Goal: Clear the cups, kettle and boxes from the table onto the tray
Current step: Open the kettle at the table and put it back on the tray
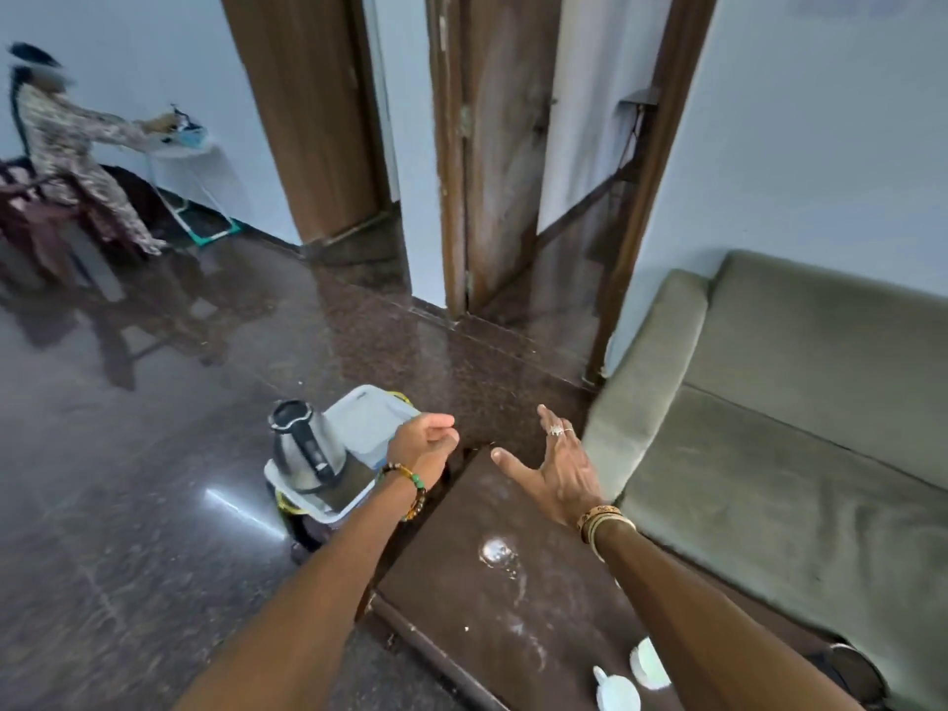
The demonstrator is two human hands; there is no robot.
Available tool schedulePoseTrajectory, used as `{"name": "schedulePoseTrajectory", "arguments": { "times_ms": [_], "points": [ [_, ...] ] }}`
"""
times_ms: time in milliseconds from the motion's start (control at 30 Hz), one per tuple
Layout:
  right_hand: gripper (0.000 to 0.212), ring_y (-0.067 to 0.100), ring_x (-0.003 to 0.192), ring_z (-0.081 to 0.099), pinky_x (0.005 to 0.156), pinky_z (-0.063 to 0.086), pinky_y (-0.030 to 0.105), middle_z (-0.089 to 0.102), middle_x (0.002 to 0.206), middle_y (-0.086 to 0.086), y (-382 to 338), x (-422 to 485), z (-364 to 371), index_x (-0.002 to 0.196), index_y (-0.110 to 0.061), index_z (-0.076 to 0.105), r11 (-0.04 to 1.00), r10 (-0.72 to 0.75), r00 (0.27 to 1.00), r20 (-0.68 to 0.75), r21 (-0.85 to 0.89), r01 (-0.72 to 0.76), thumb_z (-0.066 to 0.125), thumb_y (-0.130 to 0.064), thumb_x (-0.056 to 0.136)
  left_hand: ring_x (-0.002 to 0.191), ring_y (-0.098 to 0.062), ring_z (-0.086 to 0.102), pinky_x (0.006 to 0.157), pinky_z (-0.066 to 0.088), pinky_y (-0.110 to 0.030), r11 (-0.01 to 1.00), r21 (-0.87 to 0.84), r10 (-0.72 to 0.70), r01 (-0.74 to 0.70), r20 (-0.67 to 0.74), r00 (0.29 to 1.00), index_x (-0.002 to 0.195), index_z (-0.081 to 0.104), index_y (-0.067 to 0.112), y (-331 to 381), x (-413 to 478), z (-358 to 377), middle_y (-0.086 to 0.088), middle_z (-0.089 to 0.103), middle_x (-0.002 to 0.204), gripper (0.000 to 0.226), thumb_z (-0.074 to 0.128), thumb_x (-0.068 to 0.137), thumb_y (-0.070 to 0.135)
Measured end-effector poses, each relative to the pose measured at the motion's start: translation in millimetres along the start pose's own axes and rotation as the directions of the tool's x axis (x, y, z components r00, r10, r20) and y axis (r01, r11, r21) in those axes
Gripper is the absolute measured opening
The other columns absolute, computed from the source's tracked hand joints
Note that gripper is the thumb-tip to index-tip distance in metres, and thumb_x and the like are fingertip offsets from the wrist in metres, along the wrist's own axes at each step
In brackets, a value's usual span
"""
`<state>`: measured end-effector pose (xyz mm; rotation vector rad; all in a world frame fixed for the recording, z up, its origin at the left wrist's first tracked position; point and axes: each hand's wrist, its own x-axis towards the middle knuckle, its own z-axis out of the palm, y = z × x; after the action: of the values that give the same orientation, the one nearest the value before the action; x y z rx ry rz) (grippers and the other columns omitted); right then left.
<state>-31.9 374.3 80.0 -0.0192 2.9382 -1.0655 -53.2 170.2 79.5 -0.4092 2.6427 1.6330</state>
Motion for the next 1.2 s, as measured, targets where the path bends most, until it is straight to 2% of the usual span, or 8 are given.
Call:
{"name": "schedulePoseTrajectory", "arguments": {
  "times_ms": [200, 300, 400, 567, 700, 900, 1100, 1200],
  "points": [
    [0.108, 0.019, 0.142, 0.029, 0.116, 0.023, 0.031, 0.037, 0.152, 0.003, -104.6, -33.9, 105.1, 0.153, -0.019, 0.021, 0.995, -0.100, 0.987, 0.123, 0.028, 0.097, 0.055, -0.081, 0.072, 0.089, -0.036, 0.069, 0.083, 0.055, -0.049, 0.983, -0.110, -0.158, 0.148, -0.087, 0.984, 0.080, 0.070, 0.007, -87.5, -31.0, -120.0, -0.019, 0.072, 0.088, 0.045, 0.058, 0.073, 0.049],
    [0.109, 0.019, 0.147, 0.023, 0.121, 0.018, 0.035, 0.028, 0.158, 0.005, -150.7, -43.8, 150.9, 0.155, -0.017, 0.016, 0.986, -0.168, 0.962, 0.213, 0.023, 0.167, 0.054, -0.079, 0.074, 0.088, -0.031, 0.071, 0.086, 0.055, -0.046, 0.975, -0.115, -0.205, 0.191, -0.127, 0.971, 0.071, 0.068, 0.017, -119.6, -40.5, -176.5, -0.015, 0.074, 0.087, 0.031, 0.059, 0.082, 0.044],
    [0.108, 0.017, 0.150, 0.014, 0.123, 0.013, 0.034, 0.019, 0.162, 0.002, -193.1, -43.5, 182.0, 0.156, -0.016, 0.014, 0.978, -0.209, 0.944, 0.255, 0.050, 0.203, 0.056, -0.077, 0.077, 0.088, -0.030, 0.070, 0.087, 0.055, -0.045, 0.969, -0.119, -0.236, 0.215, -0.202, 0.950, 0.079, 0.070, 0.012, -138.5, -38.7, -228.1, -0.014, 0.074, 0.089, 0.036, 0.055, 0.086, 0.045],
    [0.106, 0.021, 0.142, 0.030, 0.118, 0.020, 0.034, 0.035, 0.153, 0.004, -240.5, -19.1, 210.1, 0.152, -0.016, 0.024, 0.964, -0.265, 0.938, 0.225, 0.055, 0.259, 0.055, -0.078, 0.072, 0.092, -0.031, 0.069, 0.091, 0.053, -0.046, 0.957, -0.152, -0.279, 0.247, -0.251, 0.927, 0.094, 0.070, 0.005, -157.7, -17.4, -282.3, -0.012, 0.075, 0.093, 0.044, 0.052, 0.092, 0.046],
    [0.109, 0.018, 0.143, 0.031, 0.115, 0.026, 0.035, 0.034, 0.155, 0.001, -247.2, 8.4, 247.5, 0.152, -0.019, 0.025, 0.977, -0.212, 0.948, 0.236, 0.065, 0.202, 0.053, -0.082, 0.068, 0.086, -0.019, 0.071, 0.089, 0.055, -0.041, 0.949, -0.111, -0.315, 0.296, -0.264, 0.912, 0.093, 0.068, 0.016, -180.8, 6.3, -295.4, 0.003, 0.073, 0.085, 0.039, 0.049, 0.093, 0.051],
    [0.100, 0.020, 0.131, 0.046, 0.109, 0.038, 0.036, 0.049, 0.141, 0.000, -238.2, 71.6, 295.7, 0.144, -0.023, 0.037, 0.989, -0.142, 0.950, 0.277, 0.077, 0.125, 0.057, -0.081, 0.065, 0.087, -0.027, 0.069, 0.091, 0.054, -0.047, 0.920, -0.112, -0.391, 0.376, -0.186, 0.902, 0.094, 0.068, 0.006, -210.2, 72.8, -286.4, -0.013, 0.075, 0.096, 0.038, 0.053, 0.094, 0.042],
    [0.111, 0.020, 0.135, 0.042, 0.113, 0.036, 0.039, 0.043, 0.147, 0.002, -228.5, 140.2, 308.4, 0.150, -0.021, 0.029, 0.993, -0.089, 0.958, 0.274, 0.104, 0.062, 0.059, -0.082, 0.062, 0.097, -0.030, 0.069, 0.095, 0.052, -0.046, 0.899, -0.135, -0.430, 0.416, -0.103, 0.897, 0.097, 0.067, 0.009, -208.5, 142.3, -285.9, -0.015, 0.073, 0.100, 0.037, 0.053, 0.094, 0.043],
    [0.111, 0.020, 0.137, 0.040, 0.115, 0.034, 0.041, 0.044, 0.147, 0.001, -227.5, 163.7, 312.6, 0.150, -0.024, 0.027, 0.993, -0.056, 0.961, 0.270, 0.115, 0.025, 0.059, -0.083, 0.062, 0.083, -0.031, 0.068, 0.092, 0.053, -0.048, 0.879, -0.212, -0.448, 0.427, -0.060, 0.892, 0.111, 0.063, 0.000, -204.4, 169.7, -286.5, -0.026, 0.067, 0.115, 0.042, 0.055, 0.095, 0.038]
  ]
}}
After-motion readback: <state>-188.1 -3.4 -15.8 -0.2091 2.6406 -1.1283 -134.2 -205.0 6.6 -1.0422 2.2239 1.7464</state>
